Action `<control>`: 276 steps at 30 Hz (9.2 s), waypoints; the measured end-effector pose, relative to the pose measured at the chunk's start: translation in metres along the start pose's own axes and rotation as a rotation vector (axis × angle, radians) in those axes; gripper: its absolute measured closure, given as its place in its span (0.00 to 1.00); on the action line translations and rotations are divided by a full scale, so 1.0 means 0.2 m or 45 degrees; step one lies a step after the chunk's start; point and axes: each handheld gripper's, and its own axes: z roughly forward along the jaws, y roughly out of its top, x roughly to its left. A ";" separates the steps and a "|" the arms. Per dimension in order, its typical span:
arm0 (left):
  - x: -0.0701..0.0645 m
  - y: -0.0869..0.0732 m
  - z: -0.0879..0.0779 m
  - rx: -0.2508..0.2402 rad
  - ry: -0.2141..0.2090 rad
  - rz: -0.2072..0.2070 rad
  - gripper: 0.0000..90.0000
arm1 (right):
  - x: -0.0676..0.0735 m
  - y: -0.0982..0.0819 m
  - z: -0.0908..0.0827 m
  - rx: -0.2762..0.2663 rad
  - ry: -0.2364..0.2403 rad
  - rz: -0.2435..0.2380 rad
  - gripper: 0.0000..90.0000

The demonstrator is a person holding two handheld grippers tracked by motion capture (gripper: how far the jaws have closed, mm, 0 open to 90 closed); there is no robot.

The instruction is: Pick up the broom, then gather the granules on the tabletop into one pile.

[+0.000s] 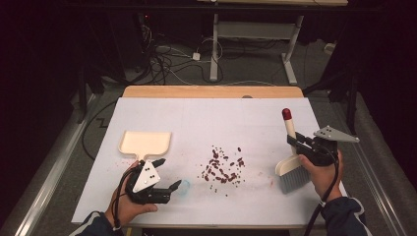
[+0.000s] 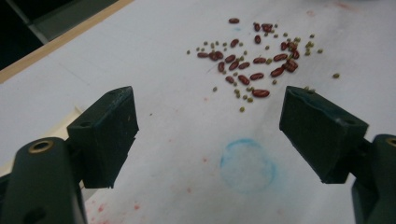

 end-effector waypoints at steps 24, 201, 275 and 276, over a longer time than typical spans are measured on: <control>-0.41 0.57 0.34 -0.226 -0.332 0.014 0.27 | 0.33 0.13 -0.18 -0.251 0.085 -0.024 0.79; 0.09 -0.18 -0.03 0.163 0.101 0.015 0.20 | 0.68 0.13 0.23 0.074 0.351 -0.599 0.75; 0.14 -0.21 -0.02 0.214 0.159 0.023 0.20 | 0.56 -0.07 0.18 0.237 0.995 -0.735 0.75; 0.14 -0.21 -0.01 0.216 0.158 0.023 0.20 | 0.55 -0.06 0.21 0.221 1.013 -0.732 0.75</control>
